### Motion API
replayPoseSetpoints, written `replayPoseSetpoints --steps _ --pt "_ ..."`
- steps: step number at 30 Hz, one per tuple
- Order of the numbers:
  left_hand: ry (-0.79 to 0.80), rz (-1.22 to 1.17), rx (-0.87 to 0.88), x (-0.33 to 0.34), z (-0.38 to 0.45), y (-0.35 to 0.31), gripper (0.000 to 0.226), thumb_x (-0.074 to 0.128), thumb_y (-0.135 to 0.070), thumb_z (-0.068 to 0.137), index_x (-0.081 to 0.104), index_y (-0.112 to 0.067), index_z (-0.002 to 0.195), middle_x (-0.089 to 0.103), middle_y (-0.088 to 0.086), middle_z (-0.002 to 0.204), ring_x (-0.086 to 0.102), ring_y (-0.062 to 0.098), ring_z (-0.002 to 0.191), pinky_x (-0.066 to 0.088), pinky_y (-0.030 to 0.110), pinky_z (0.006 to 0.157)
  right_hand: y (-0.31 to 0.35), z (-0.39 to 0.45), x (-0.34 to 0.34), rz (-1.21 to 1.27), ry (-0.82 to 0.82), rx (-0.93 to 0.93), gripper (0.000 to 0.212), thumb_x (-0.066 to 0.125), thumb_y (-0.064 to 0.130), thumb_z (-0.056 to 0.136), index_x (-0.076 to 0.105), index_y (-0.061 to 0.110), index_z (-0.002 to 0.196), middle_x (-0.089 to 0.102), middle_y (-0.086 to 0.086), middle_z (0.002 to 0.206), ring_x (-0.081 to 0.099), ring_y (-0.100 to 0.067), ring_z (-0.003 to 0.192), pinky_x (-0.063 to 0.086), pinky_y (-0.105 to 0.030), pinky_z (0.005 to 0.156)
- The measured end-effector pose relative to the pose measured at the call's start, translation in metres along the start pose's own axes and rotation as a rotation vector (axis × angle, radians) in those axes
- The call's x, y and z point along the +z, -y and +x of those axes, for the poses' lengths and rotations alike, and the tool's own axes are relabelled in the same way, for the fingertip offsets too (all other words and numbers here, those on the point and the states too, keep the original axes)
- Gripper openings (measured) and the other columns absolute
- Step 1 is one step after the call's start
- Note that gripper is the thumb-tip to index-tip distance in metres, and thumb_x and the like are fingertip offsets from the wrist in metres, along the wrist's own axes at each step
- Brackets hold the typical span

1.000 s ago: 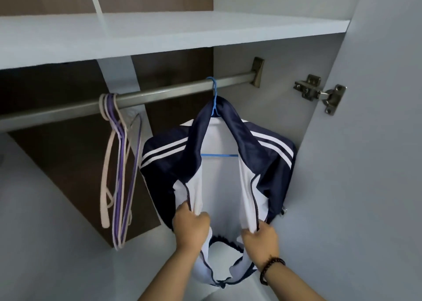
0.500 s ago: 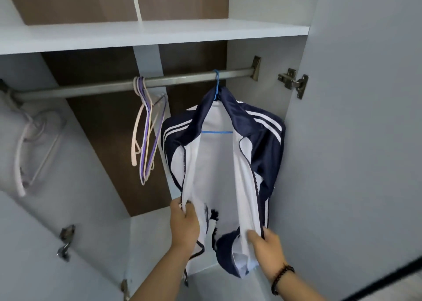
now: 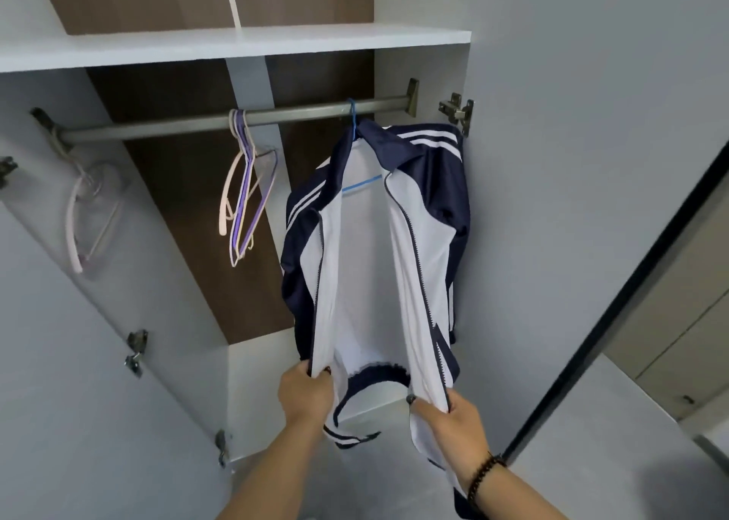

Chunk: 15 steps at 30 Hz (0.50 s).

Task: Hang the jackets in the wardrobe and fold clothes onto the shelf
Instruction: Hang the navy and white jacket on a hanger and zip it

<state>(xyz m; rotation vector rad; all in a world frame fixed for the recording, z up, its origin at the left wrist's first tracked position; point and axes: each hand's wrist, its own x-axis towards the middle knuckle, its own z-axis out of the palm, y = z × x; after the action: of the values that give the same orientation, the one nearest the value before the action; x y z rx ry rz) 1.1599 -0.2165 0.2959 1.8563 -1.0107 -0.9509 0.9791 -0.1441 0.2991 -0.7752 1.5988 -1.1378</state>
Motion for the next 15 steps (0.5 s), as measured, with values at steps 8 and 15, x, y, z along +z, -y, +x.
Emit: replayPoseSetpoints --steps 8,15 --pt "-0.093 0.051 -0.008 -0.037 -0.018 0.021 0.023 0.044 0.009 0.081 0.056 -0.008 0.071 0.060 0.007 0.070 0.054 0.021 0.062 0.037 0.024 0.052 -0.030 -0.045 -0.008 -0.146 -0.087 0.000 0.012 0.074 0.024 0.080 0.071 0.018 0.070 0.062 0.004 0.051 0.051 -0.006 0.043 0.041 -0.010 0.044" --pt "-0.150 0.229 -0.071 -0.078 -0.021 0.067 0.029 0.048 0.011 0.081 0.072 -0.001 0.090 0.067 0.018 0.099 0.063 0.037 0.090 0.048 0.032 0.074 -0.054 -0.082 0.005 -0.260 -0.085 0.012 0.010 0.070 0.015 0.080 0.067 0.023 0.075 0.070 0.002 0.068 0.063 -0.013 0.068 0.042 -0.020 0.058"
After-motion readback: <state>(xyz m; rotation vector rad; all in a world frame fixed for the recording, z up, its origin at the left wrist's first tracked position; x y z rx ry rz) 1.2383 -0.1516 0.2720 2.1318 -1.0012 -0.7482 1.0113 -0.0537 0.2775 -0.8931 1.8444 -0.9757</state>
